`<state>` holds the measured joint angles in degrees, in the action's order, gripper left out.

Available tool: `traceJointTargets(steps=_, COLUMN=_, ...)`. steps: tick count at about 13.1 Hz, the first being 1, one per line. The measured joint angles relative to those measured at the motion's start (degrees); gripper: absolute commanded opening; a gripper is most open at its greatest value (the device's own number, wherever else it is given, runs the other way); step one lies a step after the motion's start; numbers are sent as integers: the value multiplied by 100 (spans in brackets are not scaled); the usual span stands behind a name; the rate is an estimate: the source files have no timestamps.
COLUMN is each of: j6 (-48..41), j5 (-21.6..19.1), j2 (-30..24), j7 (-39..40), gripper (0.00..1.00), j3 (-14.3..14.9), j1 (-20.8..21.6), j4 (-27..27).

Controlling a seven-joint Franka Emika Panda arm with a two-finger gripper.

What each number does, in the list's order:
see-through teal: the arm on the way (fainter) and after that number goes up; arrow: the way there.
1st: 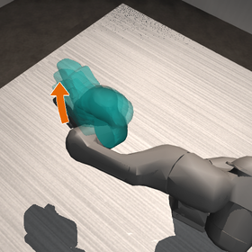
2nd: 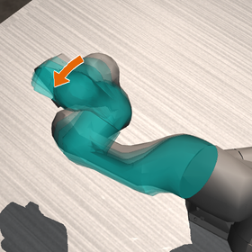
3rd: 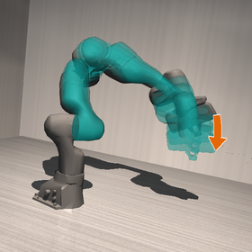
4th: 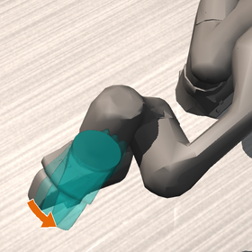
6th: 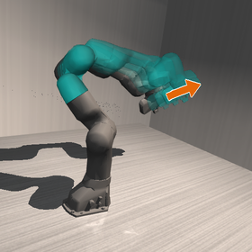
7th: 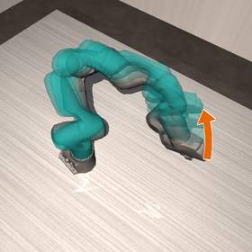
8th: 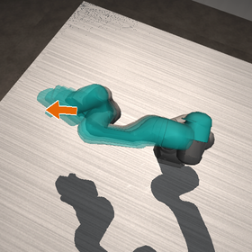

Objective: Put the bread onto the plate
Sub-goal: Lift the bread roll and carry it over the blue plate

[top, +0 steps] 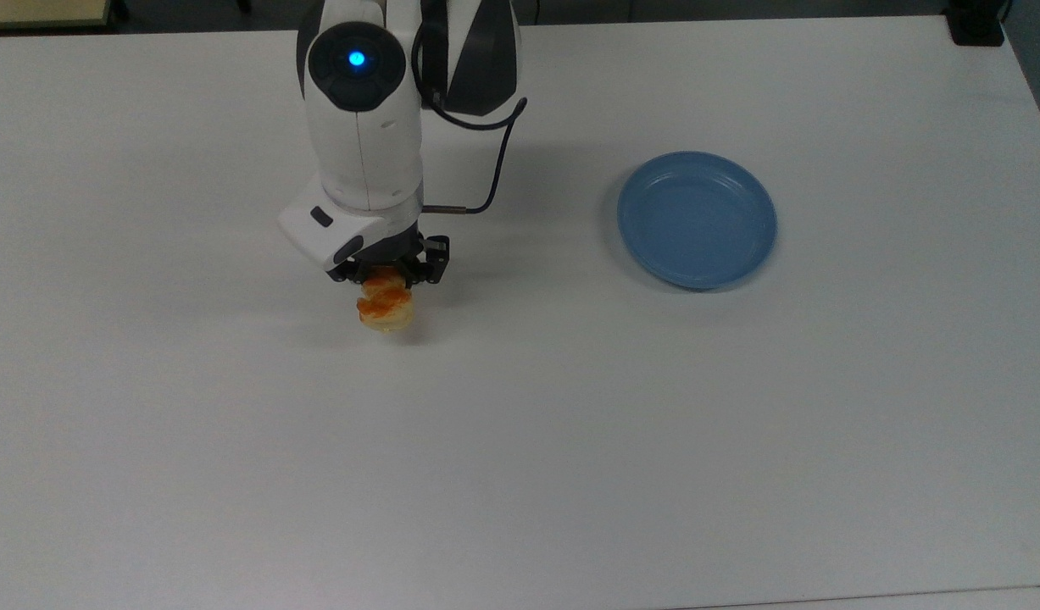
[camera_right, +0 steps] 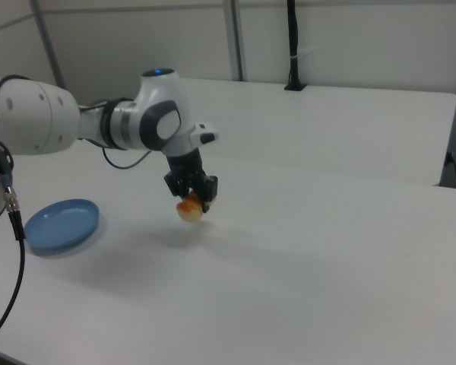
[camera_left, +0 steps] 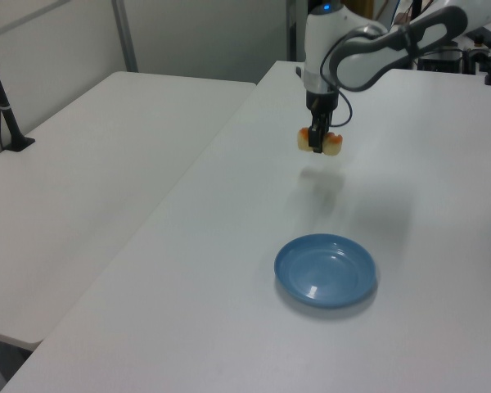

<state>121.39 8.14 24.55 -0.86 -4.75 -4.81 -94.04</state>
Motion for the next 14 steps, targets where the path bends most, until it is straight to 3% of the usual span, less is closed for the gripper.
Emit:
traceJointTargets(steps=2, j6=-277, j5=0, j2=-194, j7=-249, gripper=41, j3=-105, j1=206, j4=70)
traceJointTargets(steps=5, j6=-711, j5=0, j2=-382, j7=-986, gripper=41, j3=-234, j1=974, j4=78)
traceJointTargets(steps=9, j6=-898, j5=4, j2=-441, j7=-2372, gripper=41, j3=-879, j1=1828, j4=-105)
traceJointTargets(steps=14, j6=-775, j5=4, j2=-315, j7=-3174, gripper=43, j3=-901, j1=2446, j4=-383)
